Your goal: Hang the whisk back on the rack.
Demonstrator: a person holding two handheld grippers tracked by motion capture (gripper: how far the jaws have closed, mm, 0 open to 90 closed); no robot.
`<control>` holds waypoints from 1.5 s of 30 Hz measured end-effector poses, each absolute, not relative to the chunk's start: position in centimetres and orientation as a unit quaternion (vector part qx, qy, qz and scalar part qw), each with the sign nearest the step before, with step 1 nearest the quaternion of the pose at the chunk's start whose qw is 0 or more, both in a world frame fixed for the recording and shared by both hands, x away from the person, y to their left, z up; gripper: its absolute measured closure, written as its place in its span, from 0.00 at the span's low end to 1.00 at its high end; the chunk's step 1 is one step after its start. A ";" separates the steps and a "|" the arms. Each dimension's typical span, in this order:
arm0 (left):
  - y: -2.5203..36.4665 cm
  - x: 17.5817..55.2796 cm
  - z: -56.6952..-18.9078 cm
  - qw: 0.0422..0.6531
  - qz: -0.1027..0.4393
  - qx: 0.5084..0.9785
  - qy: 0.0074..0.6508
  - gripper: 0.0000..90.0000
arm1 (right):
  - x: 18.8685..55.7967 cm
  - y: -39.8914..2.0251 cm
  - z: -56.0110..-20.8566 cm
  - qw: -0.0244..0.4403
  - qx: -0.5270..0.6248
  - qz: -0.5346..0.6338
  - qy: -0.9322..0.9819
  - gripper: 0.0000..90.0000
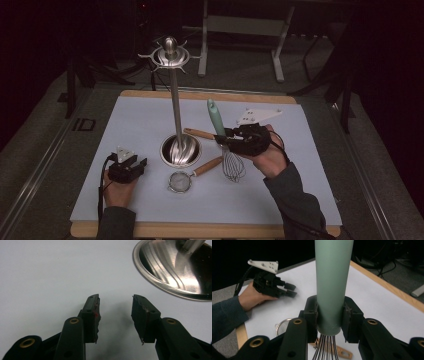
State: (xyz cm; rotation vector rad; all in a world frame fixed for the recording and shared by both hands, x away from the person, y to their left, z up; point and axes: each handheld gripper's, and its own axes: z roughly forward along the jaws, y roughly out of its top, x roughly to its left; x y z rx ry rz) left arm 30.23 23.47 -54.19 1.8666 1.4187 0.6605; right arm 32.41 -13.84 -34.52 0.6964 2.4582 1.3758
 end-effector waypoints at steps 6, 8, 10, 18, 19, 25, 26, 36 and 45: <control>23.5 30.2 -54.2 0.347 0.254 0.718 0.547 0.65 | 32.2 -13.2 -33.7 0.127 0.223 0.485 0.836 0.77; 23.5 30.2 -54.2 0.347 0.254 0.718 0.547 0.65 | 32.2 -12.9 -33.4 0.127 0.219 0.489 0.835 0.77; 23.5 30.2 -54.2 0.347 0.254 0.718 0.547 0.65 | 32.2 -12.7 -33.0 0.127 0.214 0.493 0.834 0.77; 23.5 30.2 -54.2 0.348 0.254 0.718 0.548 0.65 | 32.5 -12.2 -31.6 0.126 0.201 0.517 0.823 0.77; 23.5 30.2 -54.2 0.348 0.254 0.718 0.548 0.65 | 32.5 -12.2 -31.6 0.126 0.201 0.517 0.823 0.77; 23.5 30.2 -54.2 0.348 0.254 0.717 0.547 0.65 | 32.9 -11.3 -30.3 0.125 0.190 0.529 0.817 0.77; 23.5 30.2 -54.2 0.349 0.253 0.717 0.547 0.65 | 32.9 -11.2 -30.1 0.126 0.188 0.530 0.817 0.77; 23.6 30.2 -54.1 0.353 0.252 0.715 0.548 0.65 | 33.5 -9.5 -29.3 0.120 0.182 0.536 0.816 0.77; 23.7 30.1 -54.1 0.357 0.250 0.715 0.546 0.65 | 34.5 -8.4 -29.0 0.119 0.190 0.537 0.813 0.77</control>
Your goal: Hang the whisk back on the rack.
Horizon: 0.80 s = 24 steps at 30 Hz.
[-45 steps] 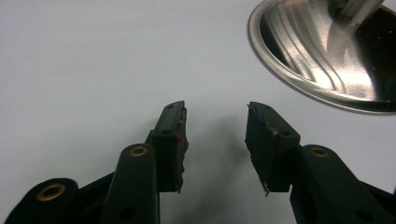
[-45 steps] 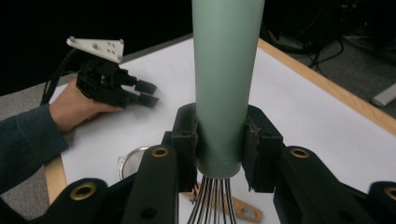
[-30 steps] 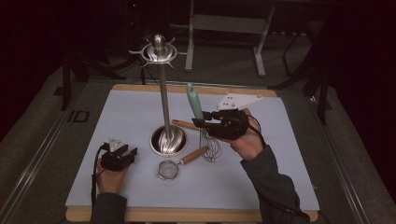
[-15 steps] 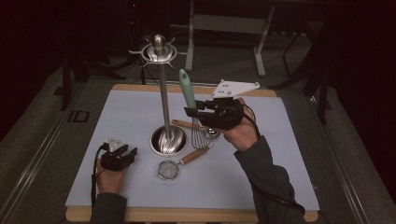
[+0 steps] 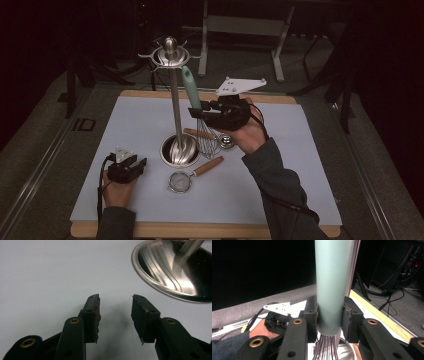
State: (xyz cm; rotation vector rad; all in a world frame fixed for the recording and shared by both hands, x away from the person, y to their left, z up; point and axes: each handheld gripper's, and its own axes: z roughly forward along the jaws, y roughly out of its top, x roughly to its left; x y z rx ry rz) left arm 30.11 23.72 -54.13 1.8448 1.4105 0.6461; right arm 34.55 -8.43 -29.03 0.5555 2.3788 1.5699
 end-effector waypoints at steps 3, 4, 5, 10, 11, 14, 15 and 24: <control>23.7 30.1 -54.1 0.358 0.250 0.715 0.545 0.65 | 34.8 -8.1 -29.3 0.118 0.192 0.533 0.816 0.77; 23.7 30.1 -54.1 0.359 0.250 0.715 0.545 0.65 | 34.9 -8.0 -29.4 0.116 0.195 0.533 0.815 0.77; 23.8 30.1 -54.1 0.360 0.250 0.716 0.544 0.65 | 35.0 -7.9 -29.5 0.118 0.197 0.533 0.814 0.77; 23.8 30.0 -54.1 0.365 0.250 0.714 0.543 0.65 | 35.2 -7.2 -29.9 0.134 0.202 0.533 0.811 0.77; 23.8 30.0 -54.1 0.365 0.250 0.714 0.543 0.65 | 35.2 -7.1 -29.9 0.136 0.204 0.531 0.811 0.77; 23.8 30.0 -54.1 0.365 0.250 0.714 0.543 0.64 | 35.3 -6.6 -30.0 0.141 0.205 0.527 0.813 0.77; 23.8 30.0 -54.1 0.364 0.250 0.715 0.542 0.64 | 35.4 -6.4 -30.0 0.139 0.207 0.527 0.812 0.77; 23.8 30.0 -54.1 0.364 0.249 0.715 0.542 0.64 | 35.4 -5.2 -30.1 0.133 0.213 0.527 0.812 0.77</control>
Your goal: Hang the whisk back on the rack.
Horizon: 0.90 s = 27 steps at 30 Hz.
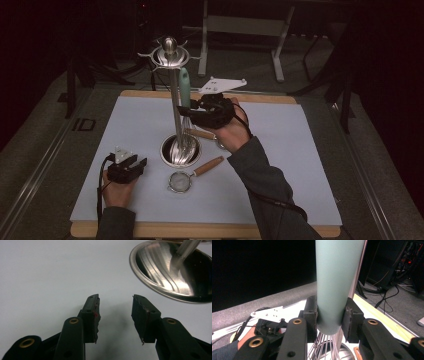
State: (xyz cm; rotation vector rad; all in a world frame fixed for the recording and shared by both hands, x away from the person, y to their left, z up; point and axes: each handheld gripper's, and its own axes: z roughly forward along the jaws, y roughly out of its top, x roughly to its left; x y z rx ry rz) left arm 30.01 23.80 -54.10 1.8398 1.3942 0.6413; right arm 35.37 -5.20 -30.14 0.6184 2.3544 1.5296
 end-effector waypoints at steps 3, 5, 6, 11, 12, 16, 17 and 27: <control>23.8 30.0 -54.1 0.364 0.249 0.715 0.542 0.64 | 35.2 -4.9 -30.1 0.137 0.211 0.524 0.814 0.76; 23.8 30.0 -54.1 0.364 0.249 0.715 0.542 0.64 | 35.3 -4.9 -30.1 0.137 0.210 0.524 0.814 0.76; 23.8 30.0 -54.1 0.365 0.249 0.715 0.542 0.64 | 35.3 -4.9 -30.1 0.139 0.211 0.523 0.814 0.76; 23.8 30.0 -54.1 0.365 0.249 0.715 0.542 0.64 | 35.3 -5.1 -30.0 0.147 0.208 0.523 0.814 0.71; 23.8 30.0 -54.1 0.364 0.250 0.715 0.542 0.64 | 35.3 -5.2 -30.0 0.146 0.209 0.524 0.813 0.70; 23.8 30.0 -54.1 0.364 0.250 0.715 0.542 0.64 | 35.2 -5.5 -30.0 0.146 0.208 0.526 0.812 0.66; 23.8 30.0 -54.1 0.364 0.250 0.715 0.542 0.64 | 35.2 -5.6 -30.0 0.146 0.205 0.525 0.813 0.65; 23.8 30.1 -54.1 0.364 0.249 0.714 0.543 0.64 | 34.3 -8.2 -30.8 0.172 0.198 0.493 0.829 0.59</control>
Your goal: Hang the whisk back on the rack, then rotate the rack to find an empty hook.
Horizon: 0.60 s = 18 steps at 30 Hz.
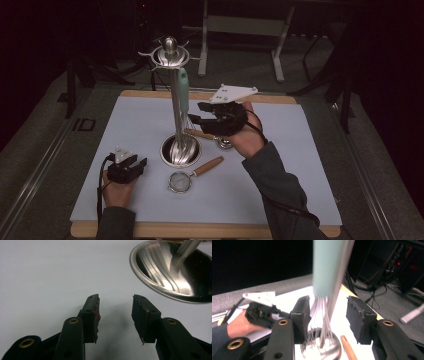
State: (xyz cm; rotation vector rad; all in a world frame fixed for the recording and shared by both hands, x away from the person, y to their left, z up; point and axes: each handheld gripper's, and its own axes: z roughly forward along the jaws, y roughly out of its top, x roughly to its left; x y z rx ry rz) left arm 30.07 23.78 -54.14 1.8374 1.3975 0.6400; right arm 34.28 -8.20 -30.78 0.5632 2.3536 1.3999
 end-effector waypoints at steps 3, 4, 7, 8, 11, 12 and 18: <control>23.8 30.1 -54.1 0.364 0.249 0.714 0.543 0.64 | 34.4 -9.3 -31.7 0.172 0.211 0.479 0.834 0.59; 23.8 30.1 -54.1 0.364 0.249 0.714 0.544 0.64 | 34.5 -9.7 -32.0 0.173 0.220 0.474 0.835 0.59; 23.8 30.1 -54.1 0.364 0.249 0.714 0.544 0.64 | 34.8 -10.5 -33.2 0.181 0.240 0.445 0.843 0.59; 23.8 30.1 -54.1 0.363 0.249 0.715 0.543 0.64 | 34.9 -10.8 -33.6 0.183 0.244 0.438 0.845 0.59; 23.9 30.1 -54.1 0.368 0.245 0.713 0.544 0.65 | 34.9 -11.7 -34.7 0.186 0.253 0.425 0.849 0.59; 23.9 30.1 -54.1 0.369 0.243 0.713 0.545 0.66 | 34.8 -12.1 -35.1 0.185 0.254 0.425 0.849 0.59; 24.0 30.1 -54.1 0.375 0.238 0.713 0.542 0.68 | 33.8 -14.4 -38.1 0.177 0.282 0.410 0.849 0.59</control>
